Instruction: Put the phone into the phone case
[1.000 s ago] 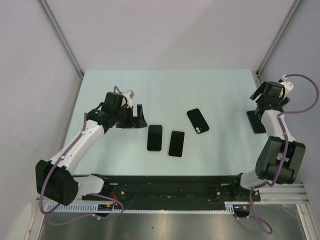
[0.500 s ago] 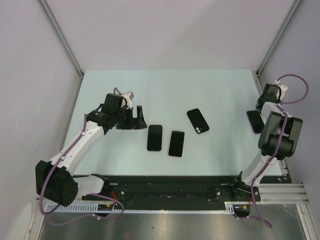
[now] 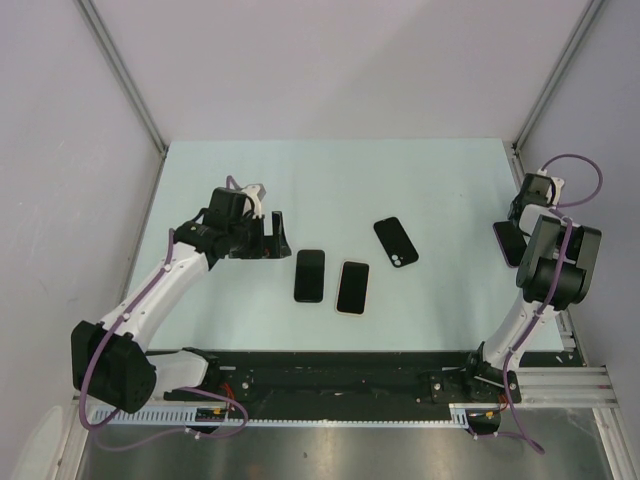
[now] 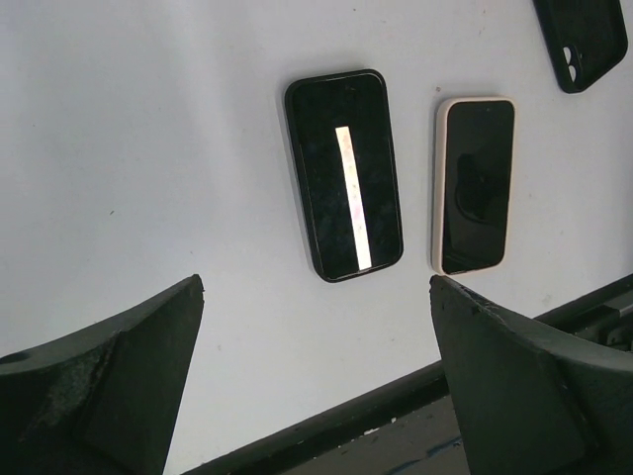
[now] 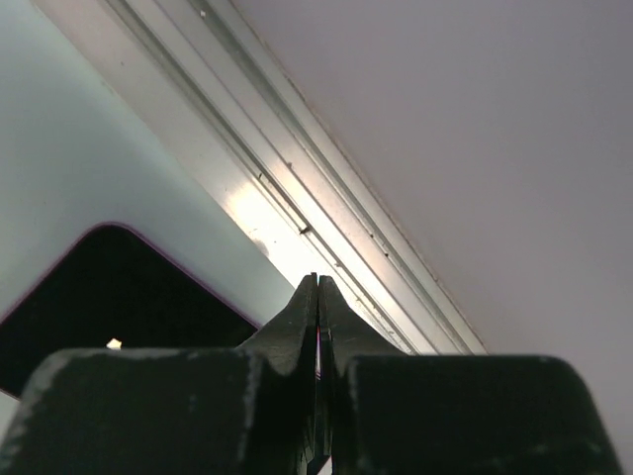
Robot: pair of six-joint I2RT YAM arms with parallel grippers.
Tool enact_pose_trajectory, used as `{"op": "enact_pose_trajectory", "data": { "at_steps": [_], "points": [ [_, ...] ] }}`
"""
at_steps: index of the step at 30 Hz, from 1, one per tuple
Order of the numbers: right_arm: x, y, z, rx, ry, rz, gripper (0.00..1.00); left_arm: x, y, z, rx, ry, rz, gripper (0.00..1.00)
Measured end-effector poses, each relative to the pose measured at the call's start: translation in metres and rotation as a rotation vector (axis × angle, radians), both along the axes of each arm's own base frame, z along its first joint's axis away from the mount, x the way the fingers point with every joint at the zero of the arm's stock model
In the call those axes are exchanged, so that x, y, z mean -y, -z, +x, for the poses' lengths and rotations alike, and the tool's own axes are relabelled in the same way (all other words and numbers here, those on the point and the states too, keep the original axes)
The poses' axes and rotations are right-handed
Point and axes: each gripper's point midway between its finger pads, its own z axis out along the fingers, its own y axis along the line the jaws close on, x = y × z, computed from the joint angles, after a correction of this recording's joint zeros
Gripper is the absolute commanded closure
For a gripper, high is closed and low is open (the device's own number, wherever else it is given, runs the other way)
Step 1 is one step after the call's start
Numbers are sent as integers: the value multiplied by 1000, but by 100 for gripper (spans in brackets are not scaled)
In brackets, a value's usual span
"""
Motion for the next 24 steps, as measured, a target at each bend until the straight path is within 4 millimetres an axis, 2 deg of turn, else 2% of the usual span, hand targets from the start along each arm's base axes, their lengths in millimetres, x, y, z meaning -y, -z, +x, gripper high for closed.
{"op": "enact_pose_trajectory", "data": {
  "at_steps": [13, 24],
  "points": [
    [-21, 26, -17, -79, -14, 133, 100, -3, 0, 1, 8, -11, 11, 0],
    [-22, 34, -31, -105, 15, 201, 100, -4, 0, 2, 13, -18, 19, 0]
  ]
}}
